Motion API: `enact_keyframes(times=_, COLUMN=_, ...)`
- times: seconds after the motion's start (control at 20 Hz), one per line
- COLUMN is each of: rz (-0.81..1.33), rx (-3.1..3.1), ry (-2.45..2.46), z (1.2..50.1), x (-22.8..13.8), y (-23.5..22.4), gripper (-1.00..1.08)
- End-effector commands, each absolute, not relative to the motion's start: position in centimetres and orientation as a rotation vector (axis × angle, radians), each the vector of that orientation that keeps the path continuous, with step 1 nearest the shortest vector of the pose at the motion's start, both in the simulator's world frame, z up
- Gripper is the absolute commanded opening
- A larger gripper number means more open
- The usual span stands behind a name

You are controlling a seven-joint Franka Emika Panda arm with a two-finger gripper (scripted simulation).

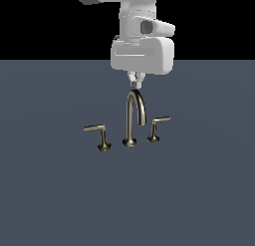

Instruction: Turn on the faucet by rotating a designated handle.

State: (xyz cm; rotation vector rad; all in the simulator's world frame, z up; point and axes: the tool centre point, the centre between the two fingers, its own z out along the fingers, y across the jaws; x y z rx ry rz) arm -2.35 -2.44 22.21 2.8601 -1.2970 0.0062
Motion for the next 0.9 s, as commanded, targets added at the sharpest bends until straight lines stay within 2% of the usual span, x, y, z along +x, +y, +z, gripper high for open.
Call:
enact_keyframes(times=0.0, rz=0.007, rx=2.819, ry=-1.384, z=20.4, x=-1.1, y=-3.4, gripper=-1.00)
enact_keyframes(times=0.45, rz=0.005, rx=2.649, ry=-1.682, z=14.2, x=2.8, y=-7.7, gripper=-1.00)
enact_keyframes(times=0.85, rz=0.003, rx=2.531, ry=-1.857, z=10.5, x=4.7, y=-10.7, gripper=-1.00)
